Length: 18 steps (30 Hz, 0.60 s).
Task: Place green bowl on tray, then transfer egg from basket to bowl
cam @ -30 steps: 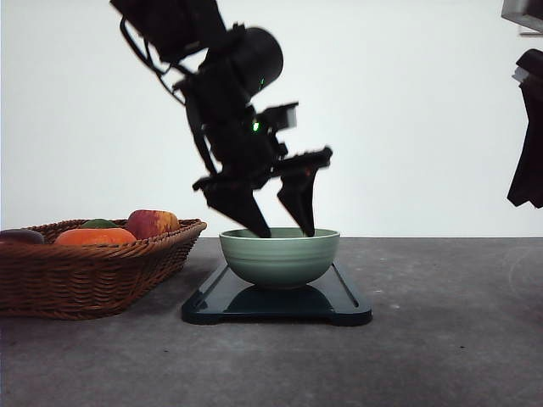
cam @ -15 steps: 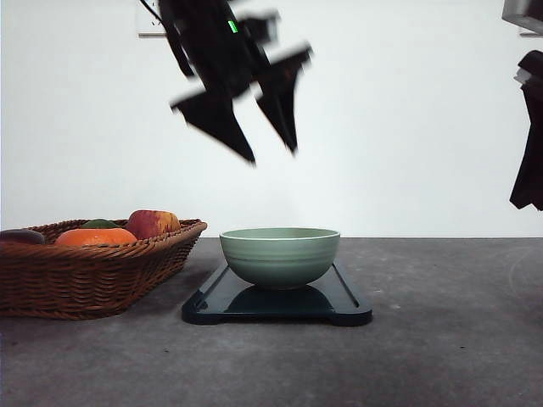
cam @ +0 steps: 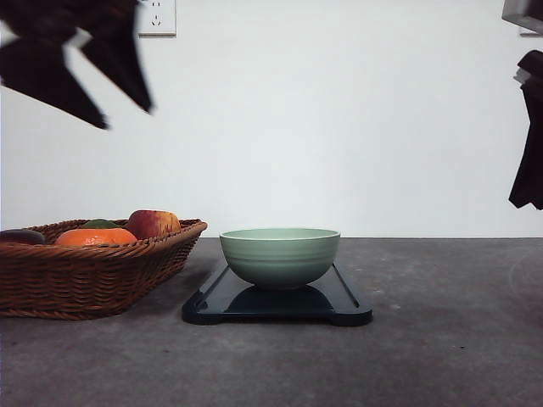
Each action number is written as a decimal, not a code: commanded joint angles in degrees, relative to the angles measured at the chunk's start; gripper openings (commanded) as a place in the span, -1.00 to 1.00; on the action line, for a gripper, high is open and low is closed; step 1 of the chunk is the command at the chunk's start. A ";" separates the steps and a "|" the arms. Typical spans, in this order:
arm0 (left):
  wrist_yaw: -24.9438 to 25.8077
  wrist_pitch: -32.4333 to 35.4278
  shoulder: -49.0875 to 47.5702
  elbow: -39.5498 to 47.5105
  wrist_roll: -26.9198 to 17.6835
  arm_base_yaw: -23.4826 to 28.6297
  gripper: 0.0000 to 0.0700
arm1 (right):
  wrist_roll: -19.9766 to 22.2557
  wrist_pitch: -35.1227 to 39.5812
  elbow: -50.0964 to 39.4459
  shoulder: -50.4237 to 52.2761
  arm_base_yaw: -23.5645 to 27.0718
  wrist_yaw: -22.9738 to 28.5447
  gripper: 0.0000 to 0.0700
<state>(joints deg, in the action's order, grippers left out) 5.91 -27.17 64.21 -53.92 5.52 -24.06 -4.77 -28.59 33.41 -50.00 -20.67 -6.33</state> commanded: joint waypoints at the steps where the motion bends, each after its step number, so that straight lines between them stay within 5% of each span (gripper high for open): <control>1: 0.07 0.03 -3.17 2.48 1.57 0.91 0.13 | -0.10 1.33 0.24 -0.46 -0.26 -0.59 -0.57; 11: 0.11 -2.95 -19.40 14.98 4.77 3.86 0.12 | 0.96 8.68 0.24 -0.48 -0.66 -3.30 -0.56; 18: 0.09 -4.70 -21.75 17.28 6.15 3.86 0.12 | 0.91 9.74 0.24 -0.43 -0.63 -4.51 -0.56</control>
<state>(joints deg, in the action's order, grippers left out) 5.93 -31.95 42.22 -36.29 11.23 -20.10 -4.29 -19.23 33.41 -50.00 -20.97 -10.61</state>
